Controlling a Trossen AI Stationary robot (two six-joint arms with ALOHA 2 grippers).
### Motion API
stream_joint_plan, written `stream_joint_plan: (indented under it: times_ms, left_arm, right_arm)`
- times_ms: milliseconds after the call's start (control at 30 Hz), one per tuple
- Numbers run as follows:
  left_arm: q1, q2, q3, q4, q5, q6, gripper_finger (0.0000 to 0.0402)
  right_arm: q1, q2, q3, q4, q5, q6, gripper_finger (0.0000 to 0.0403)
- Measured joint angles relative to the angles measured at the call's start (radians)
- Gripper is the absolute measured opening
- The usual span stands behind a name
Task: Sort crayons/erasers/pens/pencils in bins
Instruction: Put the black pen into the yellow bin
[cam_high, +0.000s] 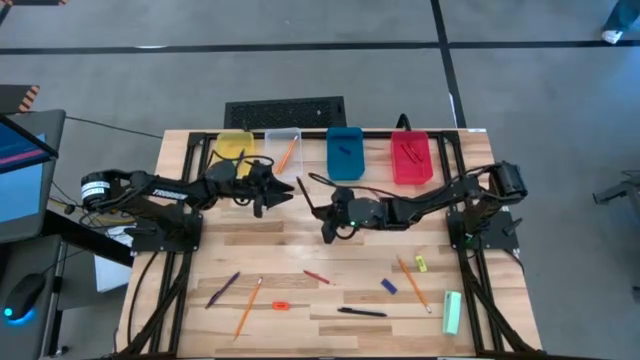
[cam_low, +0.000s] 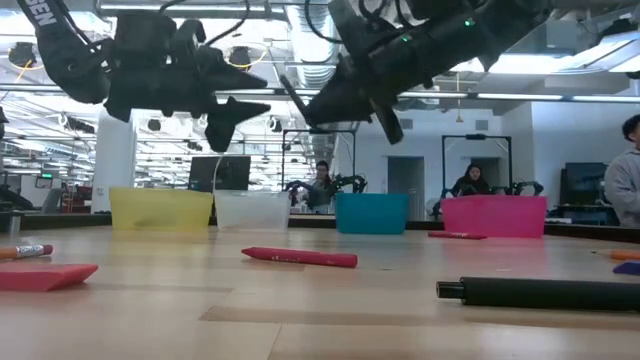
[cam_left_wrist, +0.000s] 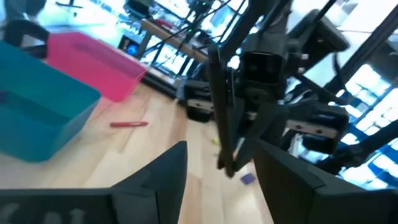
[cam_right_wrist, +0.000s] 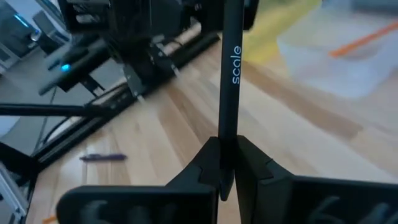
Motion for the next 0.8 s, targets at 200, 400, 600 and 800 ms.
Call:
stream_joint_plan:
  times_ms: [200, 400, 600, 800]
  left_arm:
    - [-0.032, 0.0, 0.027, 0.041, -0.014, 0.007, 0.0182]
    - [-0.055, 0.0, 0.07, 0.055, -0.058, 0.033, 0.0182]
    - [-0.061, 0.003, 0.096, 0.051, -0.084, 0.067, 0.0182]
    - [-0.061, 0.003, 0.099, 0.081, -0.087, 0.089, 0.0159]
  right_arm:
    - [-0.013, -0.001, 0.0, 0.07, -0.001, -0.058, 0.0033]
    - [-0.014, -0.001, 0.0, 0.092, -0.002, -0.098, 0.0034]
    - [0.0, -0.001, 0.001, 0.107, -0.005, -0.138, 0.0032]
    - [0.017, -0.001, 0.001, 0.109, -0.006, -0.16, 0.0034]
